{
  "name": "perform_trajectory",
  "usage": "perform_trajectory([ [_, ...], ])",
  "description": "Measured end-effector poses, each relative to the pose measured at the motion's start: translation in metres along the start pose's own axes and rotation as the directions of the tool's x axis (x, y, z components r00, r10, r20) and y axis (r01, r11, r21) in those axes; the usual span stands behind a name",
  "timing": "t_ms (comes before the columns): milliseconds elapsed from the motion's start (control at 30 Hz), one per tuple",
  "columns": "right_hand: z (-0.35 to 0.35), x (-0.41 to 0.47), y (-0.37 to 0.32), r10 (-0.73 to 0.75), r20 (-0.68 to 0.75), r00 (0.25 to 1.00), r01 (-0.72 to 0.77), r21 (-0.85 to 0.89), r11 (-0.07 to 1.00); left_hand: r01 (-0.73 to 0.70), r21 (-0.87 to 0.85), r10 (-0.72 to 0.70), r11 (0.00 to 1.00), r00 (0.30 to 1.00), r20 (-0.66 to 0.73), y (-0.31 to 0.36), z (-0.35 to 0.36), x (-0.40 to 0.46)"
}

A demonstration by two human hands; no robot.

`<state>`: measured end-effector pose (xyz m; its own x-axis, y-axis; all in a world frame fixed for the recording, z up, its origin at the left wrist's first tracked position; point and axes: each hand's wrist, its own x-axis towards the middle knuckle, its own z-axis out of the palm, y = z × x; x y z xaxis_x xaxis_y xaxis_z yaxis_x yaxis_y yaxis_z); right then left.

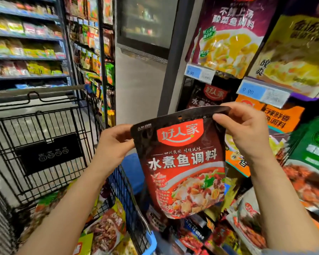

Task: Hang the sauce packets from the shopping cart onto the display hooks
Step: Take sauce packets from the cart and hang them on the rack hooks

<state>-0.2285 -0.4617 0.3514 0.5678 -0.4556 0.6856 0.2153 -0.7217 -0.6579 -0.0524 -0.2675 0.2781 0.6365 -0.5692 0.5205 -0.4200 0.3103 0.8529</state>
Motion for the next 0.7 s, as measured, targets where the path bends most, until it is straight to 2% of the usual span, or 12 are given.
perform_trajectory([
  [167, -0.007, -0.001, 0.016, 0.029, 0.005, 1.0, -0.029, 0.056, 0.998, -0.029, -0.069, 0.022, 0.997, 0.996, -0.092, 0.016, 0.01, 0.007],
  [267, -0.003, -0.002, 0.027, 0.052, 0.004, 0.999, -0.052, 0.09, 0.995, -0.027, -0.05, 0.022, 0.998, 0.994, -0.108, 0.026, 0.006, 0.015],
  [367, 0.006, -0.001, 0.037, 0.108, 0.011, 0.994, -0.108, 0.159, 0.981, -0.044, 0.034, 0.048, 0.998, 0.994, -0.1, 0.035, -0.002, 0.018],
  [467, 0.016, 0.002, 0.042, 0.101, 0.034, 0.994, -0.105, 0.145, 0.984, -0.058, 0.138, 0.075, 0.989, 0.99, -0.122, 0.042, -0.011, 0.017],
  [700, 0.014, 0.018, 0.047, 0.042, -0.04, 0.998, -0.044, -0.069, 0.997, -0.022, 0.393, 0.106, 0.919, 0.975, -0.193, 0.041, -0.024, 0.013],
])
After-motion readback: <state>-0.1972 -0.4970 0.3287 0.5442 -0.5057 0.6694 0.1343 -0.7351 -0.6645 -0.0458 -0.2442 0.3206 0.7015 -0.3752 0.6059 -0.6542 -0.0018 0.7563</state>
